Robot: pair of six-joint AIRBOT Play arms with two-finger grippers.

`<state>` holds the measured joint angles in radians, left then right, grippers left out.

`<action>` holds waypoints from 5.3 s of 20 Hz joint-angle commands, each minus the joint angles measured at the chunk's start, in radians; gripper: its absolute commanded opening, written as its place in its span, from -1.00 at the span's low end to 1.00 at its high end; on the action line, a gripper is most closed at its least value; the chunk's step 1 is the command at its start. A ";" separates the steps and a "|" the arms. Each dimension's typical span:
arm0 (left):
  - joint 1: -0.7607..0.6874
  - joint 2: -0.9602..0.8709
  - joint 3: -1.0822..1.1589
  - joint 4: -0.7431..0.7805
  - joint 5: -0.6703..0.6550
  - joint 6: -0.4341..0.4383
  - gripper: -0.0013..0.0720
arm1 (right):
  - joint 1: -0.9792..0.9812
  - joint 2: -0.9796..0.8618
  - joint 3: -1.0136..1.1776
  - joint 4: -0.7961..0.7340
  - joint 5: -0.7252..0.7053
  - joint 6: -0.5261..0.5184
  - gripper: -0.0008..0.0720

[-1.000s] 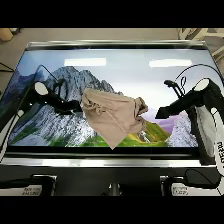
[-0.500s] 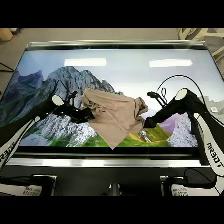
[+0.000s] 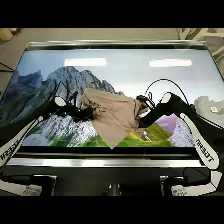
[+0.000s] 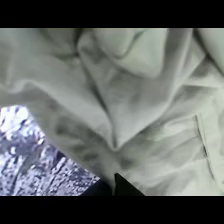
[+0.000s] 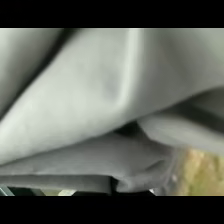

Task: Fold the shirts.

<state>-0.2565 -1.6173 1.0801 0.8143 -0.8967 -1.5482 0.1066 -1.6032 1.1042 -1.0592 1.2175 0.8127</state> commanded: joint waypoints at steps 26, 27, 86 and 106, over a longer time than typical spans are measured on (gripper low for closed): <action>0.243 0.877 0.381 0.543 -0.222 0.007 -0.90 | 0.008 0.748 0.487 -0.645 0.508 0.340 -0.92; 0.243 0.877 0.282 0.537 -0.182 0.006 -0.90 | 0.008 0.726 0.410 -0.644 0.454 0.338 -0.91; 0.245 0.898 0.864 0.485 0.043 -0.005 -0.90 | -0.261 1.041 0.631 -0.288 -0.313 0.145 -0.92; 0.224 0.132 0.396 0.626 -0.051 -0.005 -0.90 | -0.259 -0.035 0.468 0.120 -0.319 0.163 -0.92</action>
<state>-0.0296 -1.3323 1.4967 1.4467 -0.9970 -1.5532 -0.1535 -1.4830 1.5864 -1.1240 1.0977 0.9234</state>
